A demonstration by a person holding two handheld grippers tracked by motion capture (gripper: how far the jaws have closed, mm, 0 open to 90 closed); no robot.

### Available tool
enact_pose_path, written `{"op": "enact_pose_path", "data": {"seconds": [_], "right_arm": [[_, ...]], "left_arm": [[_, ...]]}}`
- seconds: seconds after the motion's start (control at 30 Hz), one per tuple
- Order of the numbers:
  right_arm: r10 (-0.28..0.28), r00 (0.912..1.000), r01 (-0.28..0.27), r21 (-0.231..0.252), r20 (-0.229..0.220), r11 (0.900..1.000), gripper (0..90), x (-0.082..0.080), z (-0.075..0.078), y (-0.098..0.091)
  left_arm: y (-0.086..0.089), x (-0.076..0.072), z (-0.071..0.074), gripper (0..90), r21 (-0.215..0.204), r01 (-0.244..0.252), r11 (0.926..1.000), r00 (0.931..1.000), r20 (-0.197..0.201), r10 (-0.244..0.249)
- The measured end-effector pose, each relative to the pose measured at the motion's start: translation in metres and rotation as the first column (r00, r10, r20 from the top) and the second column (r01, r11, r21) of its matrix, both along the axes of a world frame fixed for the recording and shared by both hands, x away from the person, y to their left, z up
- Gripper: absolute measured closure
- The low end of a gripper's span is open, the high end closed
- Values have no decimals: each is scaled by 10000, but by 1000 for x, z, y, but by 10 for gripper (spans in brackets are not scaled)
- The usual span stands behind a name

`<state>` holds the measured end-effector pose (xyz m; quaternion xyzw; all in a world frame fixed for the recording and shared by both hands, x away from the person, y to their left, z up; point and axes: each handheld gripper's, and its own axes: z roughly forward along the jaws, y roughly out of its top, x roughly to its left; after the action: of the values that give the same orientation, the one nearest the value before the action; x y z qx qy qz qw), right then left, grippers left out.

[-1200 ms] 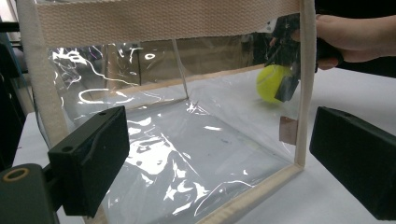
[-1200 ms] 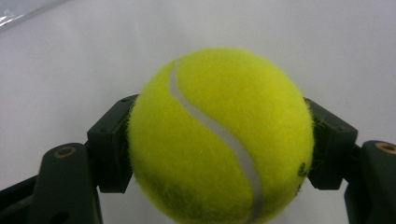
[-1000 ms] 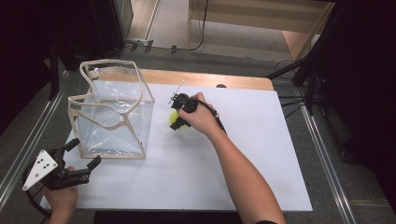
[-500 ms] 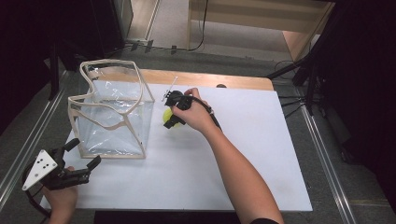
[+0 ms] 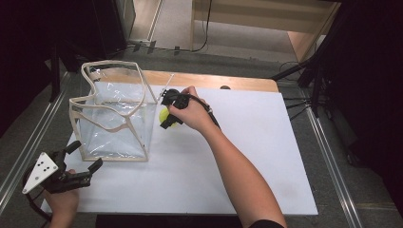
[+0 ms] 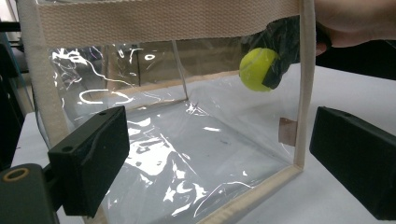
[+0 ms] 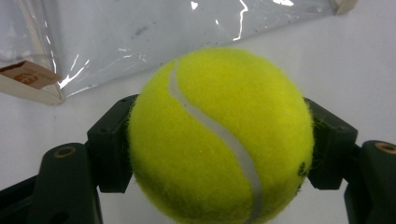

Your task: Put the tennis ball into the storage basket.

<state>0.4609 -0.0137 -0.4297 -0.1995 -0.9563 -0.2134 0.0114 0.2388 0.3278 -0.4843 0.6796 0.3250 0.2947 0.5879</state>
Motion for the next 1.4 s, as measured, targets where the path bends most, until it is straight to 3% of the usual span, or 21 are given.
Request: {"op": "enact_pose_path", "data": {"seconds": [0.33, 1.4], "right_arm": [[397, 9991, -398, 118, 121, 9991, 238, 1, 20, 8], [594, 9972, -607, 268, 449, 9978, 239, 8, 89, 10]], "left_arm": [[1, 0, 0, 54, -4, 27, 10000, 10000, 0, -27], [0, 1, 0, 54, -80, 57, 10000, 10000, -38, -58]]}}
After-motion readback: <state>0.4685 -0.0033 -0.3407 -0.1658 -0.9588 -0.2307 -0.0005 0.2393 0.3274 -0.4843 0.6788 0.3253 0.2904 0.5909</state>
